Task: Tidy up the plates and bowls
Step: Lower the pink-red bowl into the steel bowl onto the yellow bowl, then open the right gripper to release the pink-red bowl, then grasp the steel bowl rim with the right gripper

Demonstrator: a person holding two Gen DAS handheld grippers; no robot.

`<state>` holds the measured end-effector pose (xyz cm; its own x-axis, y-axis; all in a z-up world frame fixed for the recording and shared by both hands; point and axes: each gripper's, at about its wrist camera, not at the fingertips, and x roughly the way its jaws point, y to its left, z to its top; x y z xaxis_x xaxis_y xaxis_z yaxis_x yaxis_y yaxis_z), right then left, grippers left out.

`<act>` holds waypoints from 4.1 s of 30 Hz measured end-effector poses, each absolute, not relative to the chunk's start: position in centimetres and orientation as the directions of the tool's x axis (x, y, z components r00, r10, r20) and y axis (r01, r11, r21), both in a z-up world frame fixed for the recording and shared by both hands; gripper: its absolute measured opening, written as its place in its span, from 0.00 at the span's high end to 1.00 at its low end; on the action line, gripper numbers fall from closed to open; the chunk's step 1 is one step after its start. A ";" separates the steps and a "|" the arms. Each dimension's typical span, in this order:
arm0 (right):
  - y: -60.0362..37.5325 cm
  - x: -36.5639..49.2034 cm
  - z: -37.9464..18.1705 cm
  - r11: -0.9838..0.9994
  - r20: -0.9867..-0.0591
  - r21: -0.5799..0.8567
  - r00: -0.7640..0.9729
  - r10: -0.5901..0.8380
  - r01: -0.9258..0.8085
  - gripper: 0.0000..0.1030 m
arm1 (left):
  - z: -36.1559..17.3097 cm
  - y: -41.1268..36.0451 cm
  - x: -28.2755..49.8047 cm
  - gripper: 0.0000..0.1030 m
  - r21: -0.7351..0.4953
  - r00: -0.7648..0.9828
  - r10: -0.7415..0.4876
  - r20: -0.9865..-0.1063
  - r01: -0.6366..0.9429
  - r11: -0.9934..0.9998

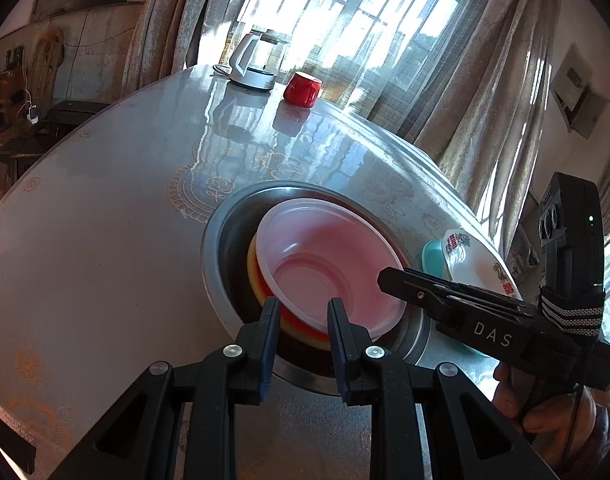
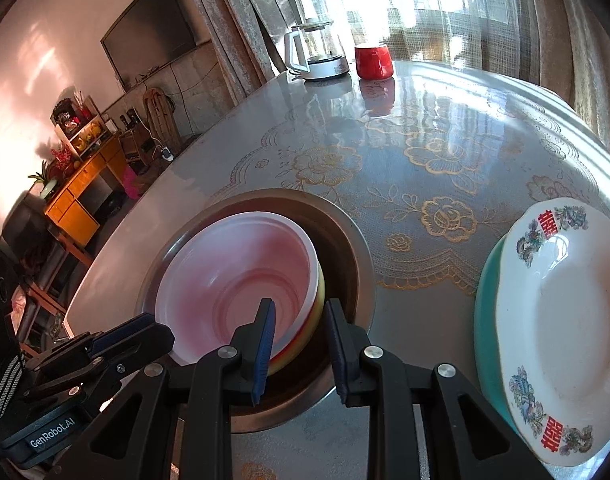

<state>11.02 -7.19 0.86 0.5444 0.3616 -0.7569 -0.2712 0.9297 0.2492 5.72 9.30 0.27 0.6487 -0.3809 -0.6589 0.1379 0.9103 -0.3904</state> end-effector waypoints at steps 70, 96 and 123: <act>-10.3 10.6 -0.4 0.931 -0.721 0.333 0.597 0.352 -0.148 0.77 | -1.4 11.7 7.9 0.64 -0.226 0.710 -0.139 -0.690 -0.030 0.974; -10.4 11.3 -1.1 0.920 -0.731 0.368 0.568 0.377 -0.136 0.77 | -1.6 10.9 8.8 0.77 -0.208 0.708 -0.145 -0.691 -0.002 0.978; -10.9 9.3 -1.2 0.903 -0.716 0.404 0.562 0.413 -0.149 0.85 | -1.2 10.8 5.1 0.84 -0.262 0.708 -0.200 -0.678 0.021 0.965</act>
<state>9.31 -10.87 -1.16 0.5623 0.4134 -0.7162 -0.1488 0.9025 0.4042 5.14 10.78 -1.22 0.7076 -0.1998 -0.6777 0.0215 0.9648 -0.2621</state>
